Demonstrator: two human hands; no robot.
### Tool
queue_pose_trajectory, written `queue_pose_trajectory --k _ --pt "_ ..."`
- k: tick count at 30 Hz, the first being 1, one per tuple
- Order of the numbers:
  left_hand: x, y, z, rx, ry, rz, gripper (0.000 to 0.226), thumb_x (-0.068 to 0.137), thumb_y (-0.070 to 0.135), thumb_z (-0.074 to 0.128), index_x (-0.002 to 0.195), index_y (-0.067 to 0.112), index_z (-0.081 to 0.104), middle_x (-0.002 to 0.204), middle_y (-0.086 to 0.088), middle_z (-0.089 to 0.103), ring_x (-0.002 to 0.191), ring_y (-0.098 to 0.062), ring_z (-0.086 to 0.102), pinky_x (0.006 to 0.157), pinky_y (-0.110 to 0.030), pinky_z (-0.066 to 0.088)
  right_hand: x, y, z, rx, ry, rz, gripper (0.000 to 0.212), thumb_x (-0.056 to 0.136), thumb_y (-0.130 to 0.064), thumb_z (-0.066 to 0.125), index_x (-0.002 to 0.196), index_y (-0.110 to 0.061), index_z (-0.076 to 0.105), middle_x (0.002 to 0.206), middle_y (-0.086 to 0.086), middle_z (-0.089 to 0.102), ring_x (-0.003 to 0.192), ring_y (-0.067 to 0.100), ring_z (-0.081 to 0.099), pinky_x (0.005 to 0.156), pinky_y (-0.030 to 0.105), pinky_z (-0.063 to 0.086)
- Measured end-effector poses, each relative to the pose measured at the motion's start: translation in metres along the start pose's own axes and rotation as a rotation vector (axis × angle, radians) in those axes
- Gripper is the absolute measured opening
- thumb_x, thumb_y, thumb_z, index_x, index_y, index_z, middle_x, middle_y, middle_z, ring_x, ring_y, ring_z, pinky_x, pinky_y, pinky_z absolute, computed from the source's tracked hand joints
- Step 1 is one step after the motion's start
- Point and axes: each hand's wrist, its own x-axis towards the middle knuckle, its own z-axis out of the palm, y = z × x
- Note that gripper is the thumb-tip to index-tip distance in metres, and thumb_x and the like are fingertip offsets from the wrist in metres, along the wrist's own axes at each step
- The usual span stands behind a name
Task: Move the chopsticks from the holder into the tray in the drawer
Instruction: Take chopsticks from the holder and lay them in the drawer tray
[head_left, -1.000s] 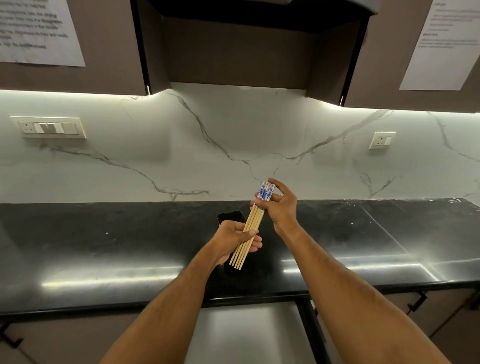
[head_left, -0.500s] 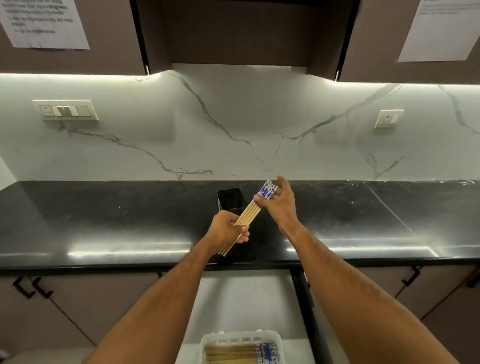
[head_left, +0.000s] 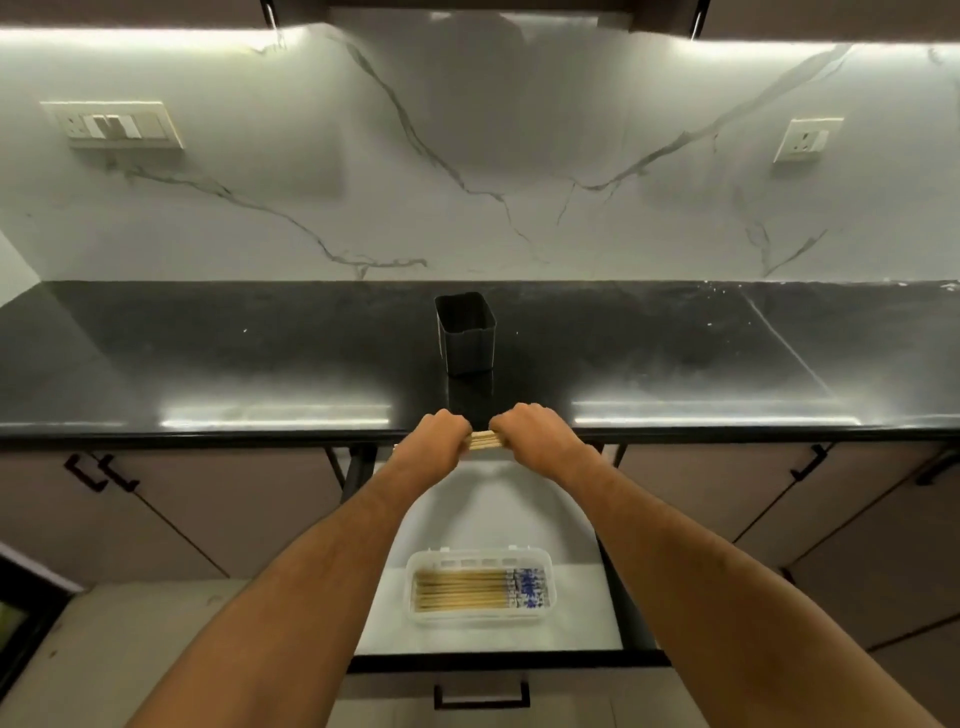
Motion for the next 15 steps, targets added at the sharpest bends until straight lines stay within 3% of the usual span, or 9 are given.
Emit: queue_pose_trajectory --k 5,10,15 --pt "-0.016 -0.01 0.046 0.012 -0.028 0.037 0.015 0.095 0.006 0.062 0.105 0.015 0.07 0.1 -0.007 0.068 0.086 -0.023 0.064 0.082 -0.036 0.057 -0.007 -0.016 0.044 -0.021 -0.066 0.035 0.012 0.092 -0.008 0.067 0.102 -0.015 0.069 0.087 0.006 0.068 0.077 0.023 0.066 0.077 0.037 0.059" --pt "-0.038 -0.015 0.091 0.02 -0.049 0.032 0.013 0.094 0.008 0.064 0.103 0.017 0.067 0.09 -0.003 0.064 0.075 -0.018 0.061 0.07 -0.029 0.052 -0.026 -0.028 0.096 0.008 -0.097 0.054 0.01 0.092 -0.011 0.068 0.101 -0.016 0.069 0.084 0.003 0.067 0.074 0.019 0.064 0.076 0.033 0.059" --pt "-0.062 -0.022 0.141 0.11 -0.094 0.101 0.021 0.087 -0.012 0.057 0.093 0.008 0.061 0.086 -0.012 0.067 0.079 -0.031 0.068 0.067 -0.038 0.056 -0.044 -0.034 0.148 0.036 -0.156 0.07 0.017 0.089 0.002 0.064 0.098 -0.01 0.072 0.086 0.01 0.072 0.077 0.029 0.07 0.072 0.039 0.06"
